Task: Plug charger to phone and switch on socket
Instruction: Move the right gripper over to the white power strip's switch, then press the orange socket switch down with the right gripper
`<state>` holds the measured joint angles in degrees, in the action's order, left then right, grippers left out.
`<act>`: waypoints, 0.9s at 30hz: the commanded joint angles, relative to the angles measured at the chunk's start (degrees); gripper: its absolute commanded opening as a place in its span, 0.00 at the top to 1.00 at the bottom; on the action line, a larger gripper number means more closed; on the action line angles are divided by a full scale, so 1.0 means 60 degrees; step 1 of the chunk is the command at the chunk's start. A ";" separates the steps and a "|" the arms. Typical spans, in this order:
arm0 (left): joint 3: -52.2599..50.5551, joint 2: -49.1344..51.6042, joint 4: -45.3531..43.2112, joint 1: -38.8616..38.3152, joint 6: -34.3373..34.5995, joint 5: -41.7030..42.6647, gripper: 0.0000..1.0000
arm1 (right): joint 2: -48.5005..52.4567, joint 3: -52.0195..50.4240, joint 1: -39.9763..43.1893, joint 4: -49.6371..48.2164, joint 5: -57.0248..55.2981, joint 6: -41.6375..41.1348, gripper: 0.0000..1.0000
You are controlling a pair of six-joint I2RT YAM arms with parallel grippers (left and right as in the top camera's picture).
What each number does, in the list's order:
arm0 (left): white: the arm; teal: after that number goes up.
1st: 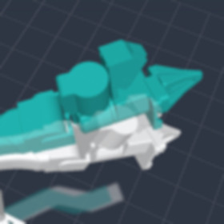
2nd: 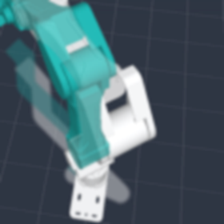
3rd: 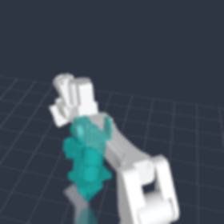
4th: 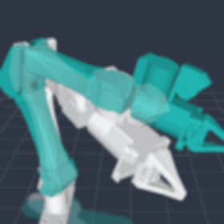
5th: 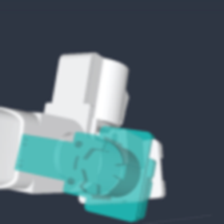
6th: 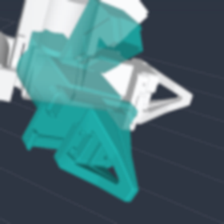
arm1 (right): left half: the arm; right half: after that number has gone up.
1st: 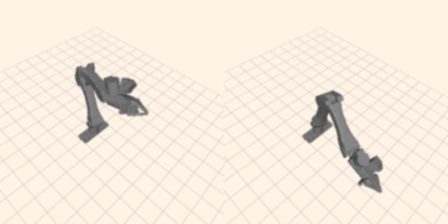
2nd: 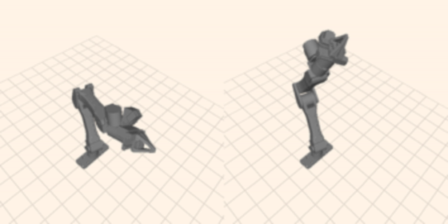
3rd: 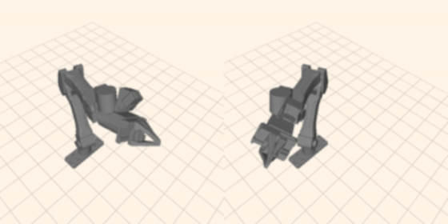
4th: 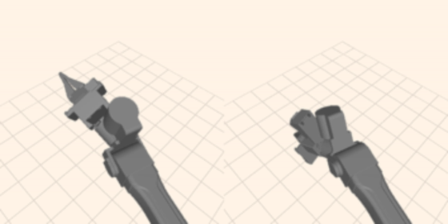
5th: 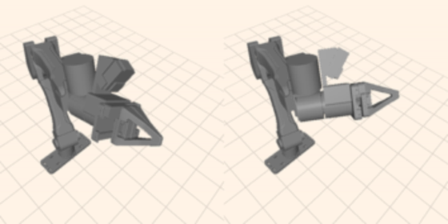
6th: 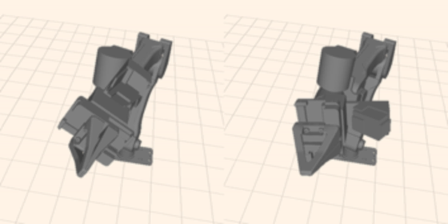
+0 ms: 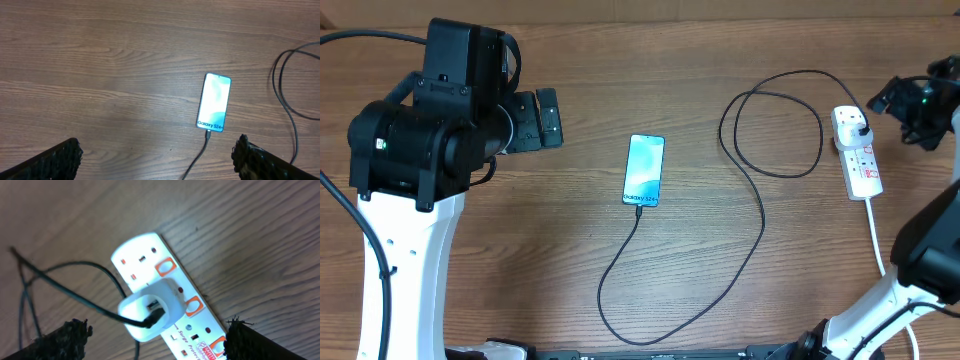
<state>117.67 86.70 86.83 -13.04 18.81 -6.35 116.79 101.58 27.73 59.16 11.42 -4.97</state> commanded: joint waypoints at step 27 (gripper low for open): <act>-0.0033 0.0033 -0.0011 -0.0018 -0.0175 -0.0186 0.00 | 0.0470 -0.1319 -0.0066 -0.1268 0.0900 0.0095 0.11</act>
<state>117.67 86.70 86.83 -13.04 18.81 -6.35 118.89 93.76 27.64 52.01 16.32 -4.64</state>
